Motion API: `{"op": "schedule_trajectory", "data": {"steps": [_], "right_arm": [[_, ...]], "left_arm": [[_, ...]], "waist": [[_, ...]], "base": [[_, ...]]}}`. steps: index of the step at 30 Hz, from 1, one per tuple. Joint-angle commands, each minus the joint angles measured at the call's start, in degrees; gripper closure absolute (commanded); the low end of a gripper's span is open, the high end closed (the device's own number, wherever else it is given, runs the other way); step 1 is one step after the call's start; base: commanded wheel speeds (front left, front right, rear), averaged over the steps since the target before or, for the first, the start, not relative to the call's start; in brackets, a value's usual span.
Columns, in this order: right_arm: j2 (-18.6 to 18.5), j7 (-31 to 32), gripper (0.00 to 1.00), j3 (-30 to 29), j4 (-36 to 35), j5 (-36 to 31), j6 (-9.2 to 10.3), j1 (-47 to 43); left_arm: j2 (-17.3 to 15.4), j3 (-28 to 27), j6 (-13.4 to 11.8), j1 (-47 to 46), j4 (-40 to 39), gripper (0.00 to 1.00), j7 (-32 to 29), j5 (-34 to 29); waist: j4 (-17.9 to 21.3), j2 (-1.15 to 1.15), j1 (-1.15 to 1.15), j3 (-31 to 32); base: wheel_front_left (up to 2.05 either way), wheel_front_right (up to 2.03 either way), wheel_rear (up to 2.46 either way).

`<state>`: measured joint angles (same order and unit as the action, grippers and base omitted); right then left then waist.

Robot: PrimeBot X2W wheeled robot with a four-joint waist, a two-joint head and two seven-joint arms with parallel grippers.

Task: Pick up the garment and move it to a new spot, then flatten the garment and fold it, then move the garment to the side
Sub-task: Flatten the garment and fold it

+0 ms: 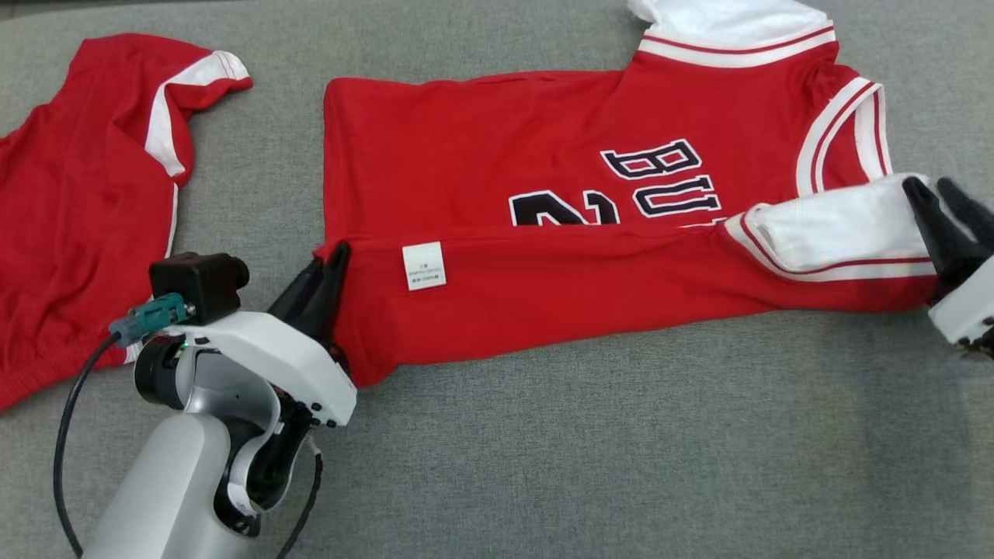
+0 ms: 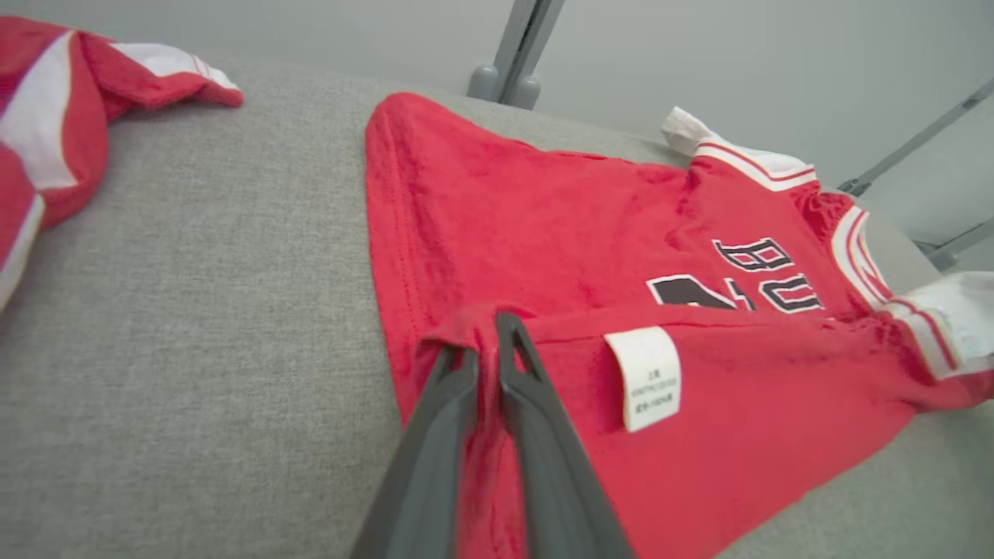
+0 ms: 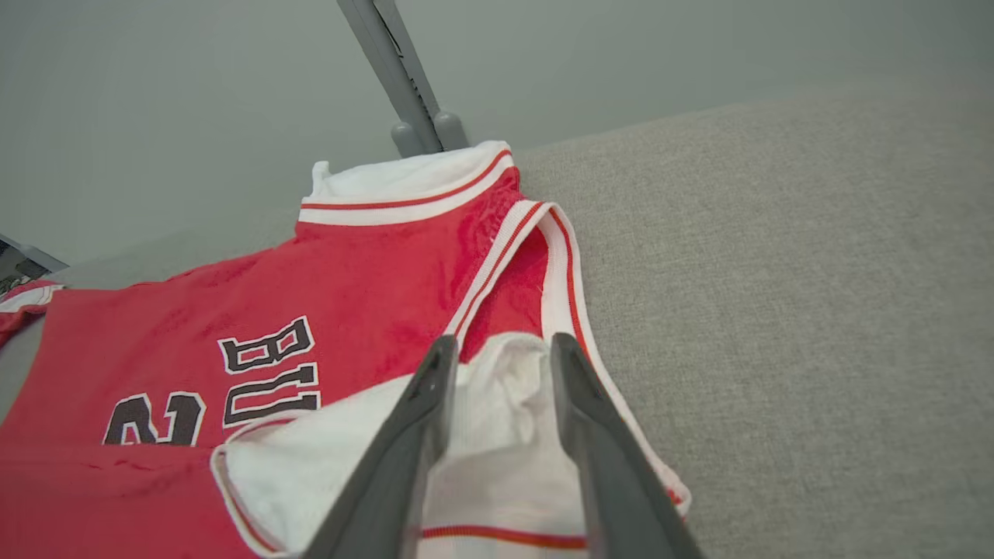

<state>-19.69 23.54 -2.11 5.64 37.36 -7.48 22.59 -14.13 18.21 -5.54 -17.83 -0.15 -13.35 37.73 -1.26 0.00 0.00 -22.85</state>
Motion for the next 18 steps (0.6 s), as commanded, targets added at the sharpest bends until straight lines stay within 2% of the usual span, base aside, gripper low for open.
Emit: {"op": "schedule_trajectory", "data": {"steps": [1,4,9,13,18], "right_arm": [[-0.17,-0.86,0.0,0.18,0.27,-0.9,-0.02,1.5],[0.43,-3.73,0.0,0.05,0.32,-1.67,-0.02,3.09],[-2.29,-5.9,0.0,1.39,-3.17,-4.12,-0.02,-2.48],[-5.61,-3.54,0.0,2.44,-5.48,-6.66,-0.02,-8.85],[-6.49,-1.57,0.0,1.84,-4.64,-9.32,-0.02,-10.56]], "left_arm": [[-0.1,-0.04,0.1,-1.22,1.63,0.0,0.11,-0.33],[-0.41,-0.02,-0.08,-2.02,3.99,0.0,0.83,-1.14],[-1.66,-0.82,-0.97,4.31,2.77,0.0,2.02,-0.59],[-2.53,-0.46,-1.84,9.63,-1.14,0.0,1.06,0.08],[-2.37,0.65,-2.45,12.25,-3.38,0.0,-1.17,1.14]], "waist": [[-0.4,0.0,0.0,-1.21],[0.32,0.0,0.0,-0.97],[1.74,0.0,0.0,0.89],[2.4,0.0,0.0,0.75],[2.15,0.0,0.0,-2.46]], "base": [[0.0,0.0,0.0],[0.0,0.0,0.0],[0.0,0.0,0.0],[0.0,0.0,0.0],[0.0,0.0,0.0]]}}
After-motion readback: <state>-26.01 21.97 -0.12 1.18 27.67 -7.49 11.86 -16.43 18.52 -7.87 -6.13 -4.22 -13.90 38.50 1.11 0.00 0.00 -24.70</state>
